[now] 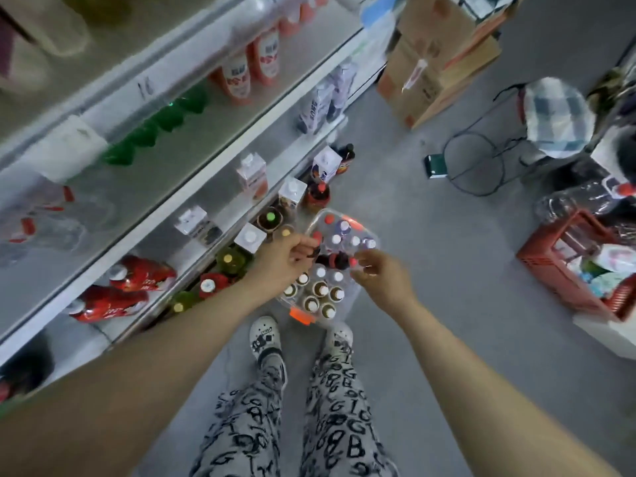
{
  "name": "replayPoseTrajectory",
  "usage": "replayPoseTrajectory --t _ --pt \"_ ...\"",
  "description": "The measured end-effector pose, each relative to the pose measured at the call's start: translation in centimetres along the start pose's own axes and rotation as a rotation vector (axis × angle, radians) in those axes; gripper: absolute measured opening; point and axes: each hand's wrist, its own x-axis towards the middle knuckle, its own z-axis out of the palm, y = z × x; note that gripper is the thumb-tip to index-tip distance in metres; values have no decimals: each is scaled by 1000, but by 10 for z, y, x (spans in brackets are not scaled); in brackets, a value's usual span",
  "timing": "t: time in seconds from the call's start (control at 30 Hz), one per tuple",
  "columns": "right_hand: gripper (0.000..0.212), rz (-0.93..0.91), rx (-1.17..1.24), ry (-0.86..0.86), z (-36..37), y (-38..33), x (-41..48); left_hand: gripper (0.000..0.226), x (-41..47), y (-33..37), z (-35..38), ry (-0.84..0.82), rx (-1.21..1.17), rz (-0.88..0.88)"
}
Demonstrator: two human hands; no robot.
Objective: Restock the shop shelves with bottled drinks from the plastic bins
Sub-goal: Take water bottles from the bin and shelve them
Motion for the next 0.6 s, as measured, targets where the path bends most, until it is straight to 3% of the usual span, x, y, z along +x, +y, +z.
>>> replayPoseTrajectory --t 0.43,0.6 --pt "39 96 -58 -188 106 144 153 33 113 -167 110 64 -59 -284" --pt "46 25 -160 -229 149 180 208 41 145 -232 149 49 -20 -345"
